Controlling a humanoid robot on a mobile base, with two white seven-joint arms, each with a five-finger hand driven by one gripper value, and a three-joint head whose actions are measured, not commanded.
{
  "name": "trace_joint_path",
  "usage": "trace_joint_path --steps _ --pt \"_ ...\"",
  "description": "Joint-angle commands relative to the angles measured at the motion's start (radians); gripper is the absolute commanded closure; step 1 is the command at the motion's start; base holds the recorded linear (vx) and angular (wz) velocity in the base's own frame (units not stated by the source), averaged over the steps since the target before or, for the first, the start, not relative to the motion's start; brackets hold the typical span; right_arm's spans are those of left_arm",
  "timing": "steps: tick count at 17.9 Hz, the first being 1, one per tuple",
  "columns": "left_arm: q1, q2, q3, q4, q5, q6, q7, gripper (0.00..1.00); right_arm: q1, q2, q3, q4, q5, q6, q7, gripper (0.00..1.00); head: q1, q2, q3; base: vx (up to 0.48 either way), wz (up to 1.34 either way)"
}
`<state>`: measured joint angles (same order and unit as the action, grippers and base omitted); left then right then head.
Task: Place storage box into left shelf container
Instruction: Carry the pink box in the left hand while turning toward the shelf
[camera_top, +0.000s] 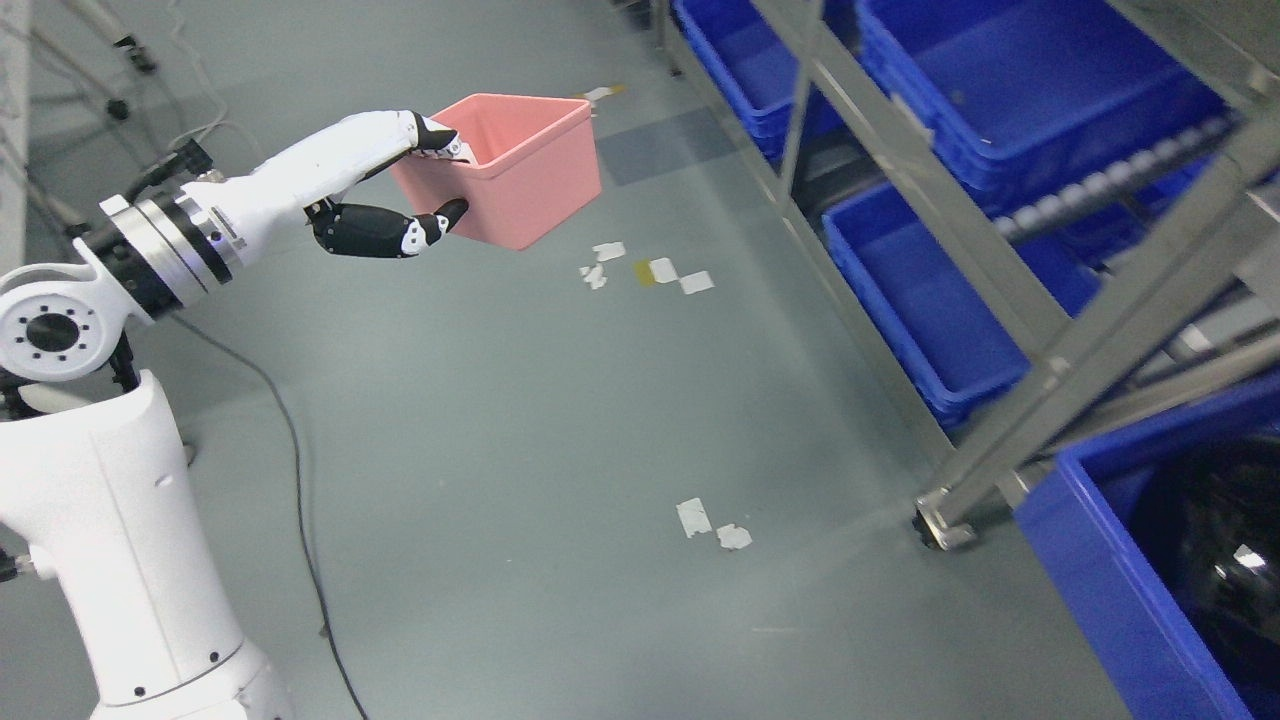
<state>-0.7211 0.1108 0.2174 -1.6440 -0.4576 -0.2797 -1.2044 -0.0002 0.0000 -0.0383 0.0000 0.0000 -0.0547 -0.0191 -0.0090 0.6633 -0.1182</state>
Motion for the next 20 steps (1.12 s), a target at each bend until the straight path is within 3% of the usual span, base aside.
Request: trace_joint_path --steps 1,9,20 --pt "0.031 -0.031 0.000 -0.002 -0.007 -0.004 0.000 0.99 -0.018 -0.017 0.000 -0.017 0.000 -0.001 0.001 0.01 0.0000 0.000 0.000 0.225 0.90" --pt "0.078 -0.054 0.002 -0.002 -0.007 -0.033 0.000 0.99 -0.018 -0.017 0.000 -0.017 0.000 -0.001 0.001 0.01 0.0000 0.000 0.000 0.320 0.60" --pt "0.088 -0.060 0.002 -0.002 -0.009 -0.036 0.000 0.99 -0.018 -0.017 0.000 -0.017 0.000 -0.001 0.001 0.01 0.0000 0.000 0.000 0.426 0.05"
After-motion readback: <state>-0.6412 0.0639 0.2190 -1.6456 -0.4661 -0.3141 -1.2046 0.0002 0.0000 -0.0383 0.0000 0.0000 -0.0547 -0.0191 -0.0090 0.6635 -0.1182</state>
